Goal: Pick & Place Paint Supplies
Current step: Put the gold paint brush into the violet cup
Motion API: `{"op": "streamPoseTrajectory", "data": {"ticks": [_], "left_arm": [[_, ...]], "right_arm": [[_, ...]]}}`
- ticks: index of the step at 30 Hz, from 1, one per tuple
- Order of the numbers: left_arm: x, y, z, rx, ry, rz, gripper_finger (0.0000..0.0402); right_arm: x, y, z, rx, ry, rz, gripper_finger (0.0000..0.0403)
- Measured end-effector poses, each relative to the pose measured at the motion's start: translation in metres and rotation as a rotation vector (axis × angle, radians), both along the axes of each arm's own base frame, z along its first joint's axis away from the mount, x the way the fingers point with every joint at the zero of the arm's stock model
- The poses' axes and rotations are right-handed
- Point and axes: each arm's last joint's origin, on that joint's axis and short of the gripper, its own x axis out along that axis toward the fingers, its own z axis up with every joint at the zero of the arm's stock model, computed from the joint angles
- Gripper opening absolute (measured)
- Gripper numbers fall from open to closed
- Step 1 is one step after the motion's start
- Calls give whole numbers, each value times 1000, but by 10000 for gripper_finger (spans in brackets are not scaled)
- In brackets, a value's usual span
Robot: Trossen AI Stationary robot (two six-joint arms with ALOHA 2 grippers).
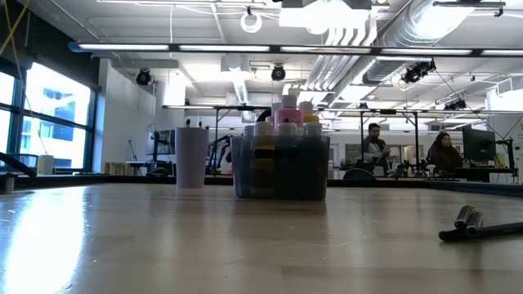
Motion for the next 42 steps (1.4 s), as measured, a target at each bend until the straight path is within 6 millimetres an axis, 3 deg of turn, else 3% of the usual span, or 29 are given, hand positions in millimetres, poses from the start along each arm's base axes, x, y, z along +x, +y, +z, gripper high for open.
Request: {"op": "streamPoseTrajectory", "data": {"ticks": [8, 25, 36, 42], "left_arm": [[1, -1, 4, -37, -34, -2, 190], [1, -4, 10, -65, -94, 48, 190], [17, -7, -6, -94, -92, 48, 190], [17, -7, -3, -101, -131, 47, 150]], "right_arm": [[15, -11, -9, 18, 39, 0, 5], [20, -20, -10, 16, 45, -11, 5], [20, -22, -10, 8, 52, -11, 4], [20, -22, -10, 9, 54, -14, 4]]}}
